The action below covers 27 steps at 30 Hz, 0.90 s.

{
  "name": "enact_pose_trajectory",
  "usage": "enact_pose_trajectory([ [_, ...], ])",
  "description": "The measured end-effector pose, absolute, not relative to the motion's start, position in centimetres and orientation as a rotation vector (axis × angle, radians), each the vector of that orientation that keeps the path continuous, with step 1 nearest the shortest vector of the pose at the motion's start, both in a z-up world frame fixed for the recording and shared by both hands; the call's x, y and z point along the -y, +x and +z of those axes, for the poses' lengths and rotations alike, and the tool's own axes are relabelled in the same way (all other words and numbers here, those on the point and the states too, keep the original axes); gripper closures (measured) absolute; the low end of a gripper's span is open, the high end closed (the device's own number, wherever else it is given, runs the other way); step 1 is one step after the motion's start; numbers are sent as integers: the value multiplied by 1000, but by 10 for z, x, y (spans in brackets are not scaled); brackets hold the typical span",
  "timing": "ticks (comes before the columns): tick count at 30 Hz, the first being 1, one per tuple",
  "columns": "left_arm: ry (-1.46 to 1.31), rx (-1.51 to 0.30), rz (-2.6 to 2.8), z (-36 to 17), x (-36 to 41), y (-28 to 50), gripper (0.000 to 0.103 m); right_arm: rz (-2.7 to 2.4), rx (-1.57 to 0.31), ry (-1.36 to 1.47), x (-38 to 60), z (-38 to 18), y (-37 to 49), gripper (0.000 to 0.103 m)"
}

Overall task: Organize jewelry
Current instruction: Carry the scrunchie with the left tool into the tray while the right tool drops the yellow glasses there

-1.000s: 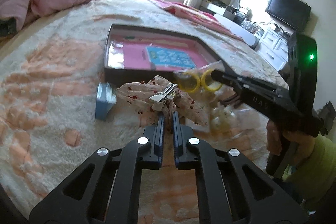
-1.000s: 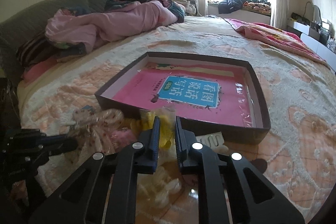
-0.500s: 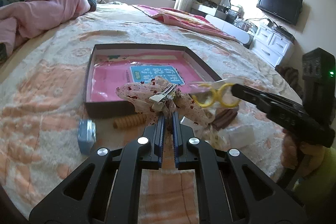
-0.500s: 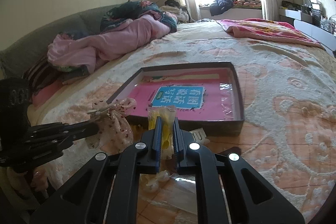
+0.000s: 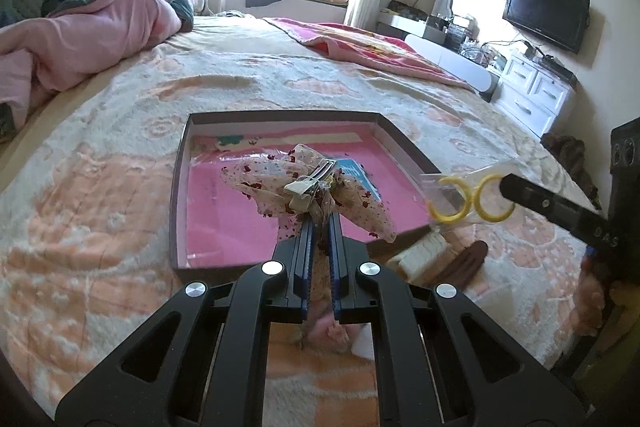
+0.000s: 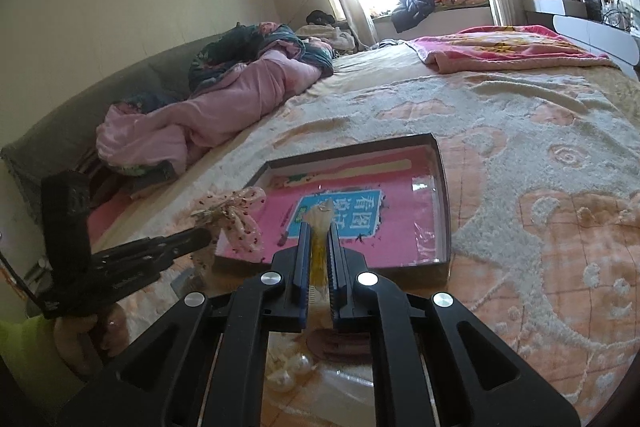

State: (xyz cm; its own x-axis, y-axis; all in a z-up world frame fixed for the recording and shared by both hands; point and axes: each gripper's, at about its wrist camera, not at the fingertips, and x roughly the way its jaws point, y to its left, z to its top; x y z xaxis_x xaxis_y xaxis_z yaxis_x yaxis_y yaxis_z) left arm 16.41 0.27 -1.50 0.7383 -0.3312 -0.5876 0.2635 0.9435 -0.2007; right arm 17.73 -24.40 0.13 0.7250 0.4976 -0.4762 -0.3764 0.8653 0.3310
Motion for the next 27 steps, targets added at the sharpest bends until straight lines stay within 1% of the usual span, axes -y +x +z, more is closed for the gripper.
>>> enact_pose_trajectory([
  [11, -98, -686, -283, -18, -2, 203, 100, 456, -614, 248, 244, -3, 226, 95],
  [19, -90, -735, -258, -30, -4, 228, 100, 478, -702, 313, 236, -22, 267, 95],
  [27, -80, -796, -234, -43, -10, 243, 100, 482, -783, 278, 221, -37, 288, 95],
])
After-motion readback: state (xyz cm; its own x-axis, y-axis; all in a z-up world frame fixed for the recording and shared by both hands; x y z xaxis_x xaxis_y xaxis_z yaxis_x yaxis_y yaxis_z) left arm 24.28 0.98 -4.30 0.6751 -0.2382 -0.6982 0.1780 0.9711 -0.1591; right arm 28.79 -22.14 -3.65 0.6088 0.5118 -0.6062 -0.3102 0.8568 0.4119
